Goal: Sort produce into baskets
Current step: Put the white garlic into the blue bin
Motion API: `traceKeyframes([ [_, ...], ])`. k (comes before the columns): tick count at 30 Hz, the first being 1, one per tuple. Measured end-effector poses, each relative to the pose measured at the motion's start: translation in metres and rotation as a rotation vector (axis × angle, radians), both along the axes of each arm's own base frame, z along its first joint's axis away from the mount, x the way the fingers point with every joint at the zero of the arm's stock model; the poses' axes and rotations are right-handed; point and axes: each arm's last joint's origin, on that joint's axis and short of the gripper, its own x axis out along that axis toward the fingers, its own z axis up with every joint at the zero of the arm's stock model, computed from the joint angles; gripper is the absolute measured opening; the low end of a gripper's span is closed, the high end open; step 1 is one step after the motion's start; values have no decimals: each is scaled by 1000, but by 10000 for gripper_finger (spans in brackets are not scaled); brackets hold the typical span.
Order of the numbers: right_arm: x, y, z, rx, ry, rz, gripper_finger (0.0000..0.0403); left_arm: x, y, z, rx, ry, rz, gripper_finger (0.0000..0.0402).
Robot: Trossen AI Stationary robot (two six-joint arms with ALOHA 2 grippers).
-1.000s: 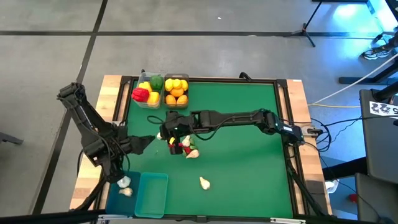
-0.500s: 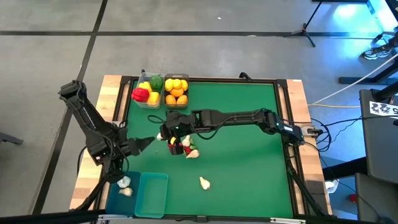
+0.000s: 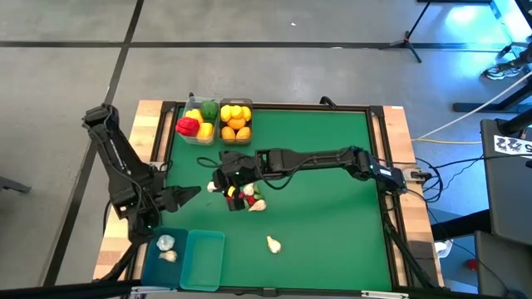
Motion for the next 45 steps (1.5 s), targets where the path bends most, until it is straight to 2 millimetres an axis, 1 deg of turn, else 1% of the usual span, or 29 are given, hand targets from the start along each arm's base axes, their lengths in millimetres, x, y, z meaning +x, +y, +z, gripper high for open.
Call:
traceKeyframes([
  [4,0,4,0,-3,-1,3,113,-5,-6,14,-6,9,-82,249],
  [6,0,4,0,-3,-1,3,113,-5,-12,25,-14,50,-185,249],
  [8,0,4,0,-2,-1,4,113,-1,-16,37,20,77,-291,249],
  [10,-1,4,0,-1,0,4,113,6,-13,46,66,73,-326,249],
  [13,-1,9,0,2,1,6,113,14,-4,50,92,90,-335,249],
  [15,-2,12,0,1,2,13,113,19,2,48,81,117,-360,249],
  [18,-3,21,-1,-4,7,23,113,25,10,34,40,151,-360,249],
  [21,-6,26,-4,-45,39,-6,113,25,15,22,-30,151,-337,249],
  [23,-8,28,-6,-84,63,-29,113,24,15,18,-60,148,-330,249],
  [27,-11,29,-8,-112,90,-27,113,23,17,17,-80,127,-309,249],
  [30,-9,29,-7,-112,72,-30,113,26,21,18,-66,119,-265,249],
  [38,-5,30,0,-97,-9,-34,113,34,26,16,-48,146,-255,249],
  [45,-3,30,2,-93,-34,-36,113,38,28,21,-6,120,-246,249],
])
